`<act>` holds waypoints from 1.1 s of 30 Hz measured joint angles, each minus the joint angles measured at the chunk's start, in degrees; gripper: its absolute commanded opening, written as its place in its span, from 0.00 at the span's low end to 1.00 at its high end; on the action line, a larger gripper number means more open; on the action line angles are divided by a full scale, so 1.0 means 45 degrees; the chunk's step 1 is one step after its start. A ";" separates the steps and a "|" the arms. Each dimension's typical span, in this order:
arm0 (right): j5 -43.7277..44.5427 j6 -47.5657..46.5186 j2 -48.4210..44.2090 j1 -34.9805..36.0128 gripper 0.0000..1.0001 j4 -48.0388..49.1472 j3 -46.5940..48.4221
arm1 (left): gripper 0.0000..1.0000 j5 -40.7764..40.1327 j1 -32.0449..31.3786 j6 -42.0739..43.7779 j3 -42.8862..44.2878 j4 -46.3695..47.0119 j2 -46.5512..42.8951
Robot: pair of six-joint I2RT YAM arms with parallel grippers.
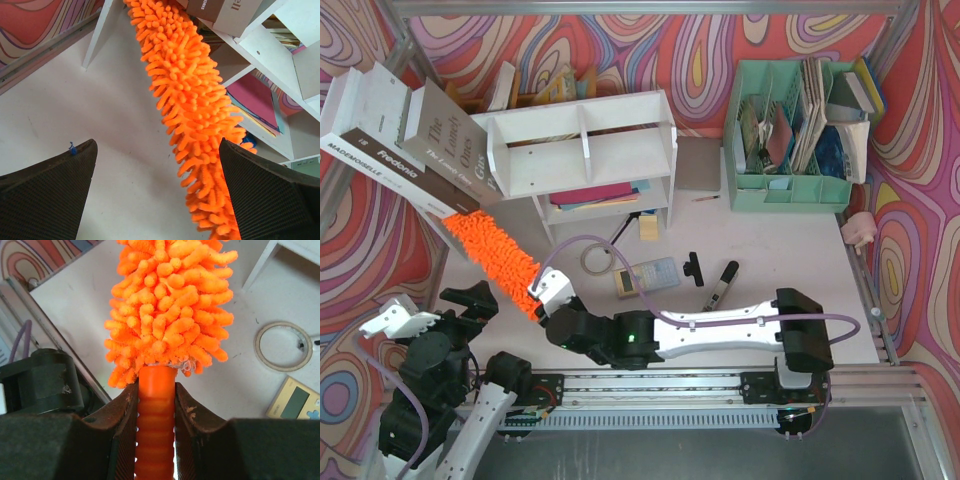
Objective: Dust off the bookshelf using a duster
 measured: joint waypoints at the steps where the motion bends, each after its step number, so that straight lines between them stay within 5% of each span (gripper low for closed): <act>1: 0.0034 0.0034 0.0112 0.0000 0.00 0.0039 0.0000 | 0.98 0.0000 0.0000 0.0000 0.0000 0.0000 0.0000; 13: -0.0889 0.0971 0.2535 -0.0418 0.00 -0.0495 0.0180 | 0.99 0.0000 0.0000 0.0000 0.0000 0.0000 0.0000; 33: -0.0457 0.0141 0.2958 -0.1156 0.00 -0.0107 0.1909 | 0.98 0.0000 0.0000 0.0000 0.0000 0.0000 0.0000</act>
